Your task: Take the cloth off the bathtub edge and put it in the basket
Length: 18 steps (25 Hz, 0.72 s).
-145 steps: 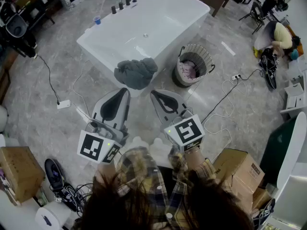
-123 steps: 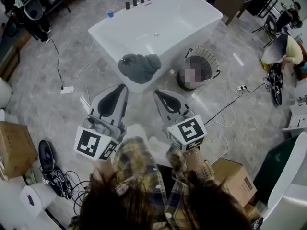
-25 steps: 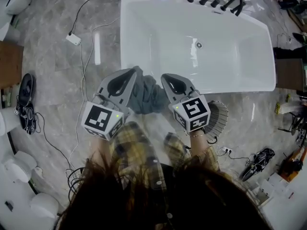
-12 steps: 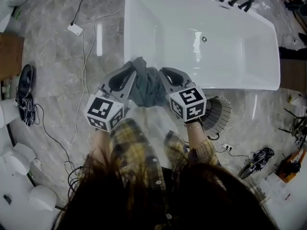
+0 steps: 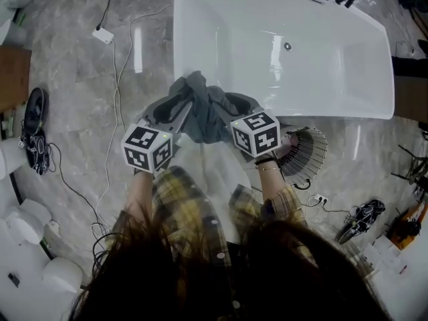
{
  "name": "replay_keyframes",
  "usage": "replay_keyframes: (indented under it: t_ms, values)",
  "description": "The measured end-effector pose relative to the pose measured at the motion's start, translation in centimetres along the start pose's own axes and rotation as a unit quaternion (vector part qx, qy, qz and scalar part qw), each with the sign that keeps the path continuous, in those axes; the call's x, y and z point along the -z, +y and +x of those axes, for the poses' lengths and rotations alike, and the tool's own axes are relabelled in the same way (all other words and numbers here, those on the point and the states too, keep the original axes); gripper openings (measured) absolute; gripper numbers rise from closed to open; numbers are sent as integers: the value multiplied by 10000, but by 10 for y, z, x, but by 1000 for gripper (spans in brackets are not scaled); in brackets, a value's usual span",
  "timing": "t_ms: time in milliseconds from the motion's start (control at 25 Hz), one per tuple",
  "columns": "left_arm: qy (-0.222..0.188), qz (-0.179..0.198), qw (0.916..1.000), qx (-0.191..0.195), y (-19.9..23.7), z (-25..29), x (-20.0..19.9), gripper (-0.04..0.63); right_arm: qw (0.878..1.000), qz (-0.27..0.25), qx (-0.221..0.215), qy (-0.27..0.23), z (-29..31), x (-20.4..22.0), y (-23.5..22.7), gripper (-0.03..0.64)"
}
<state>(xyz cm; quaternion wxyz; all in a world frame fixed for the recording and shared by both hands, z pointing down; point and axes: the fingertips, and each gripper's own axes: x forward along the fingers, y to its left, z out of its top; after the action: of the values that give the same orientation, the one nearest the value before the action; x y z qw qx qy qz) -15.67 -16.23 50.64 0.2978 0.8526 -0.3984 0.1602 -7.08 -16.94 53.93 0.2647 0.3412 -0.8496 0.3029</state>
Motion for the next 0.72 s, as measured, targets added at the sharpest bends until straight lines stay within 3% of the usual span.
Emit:
replay_keyframes:
  t_ms: [400, 720]
  values:
    - [766, -213, 9968, 92, 25, 18, 64, 187, 9958, 459, -35, 795, 39, 75, 4, 318]
    - [1512, -334, 9878, 173, 61, 44, 116, 252, 9908, 820, 292, 1040, 68, 117, -14, 346]
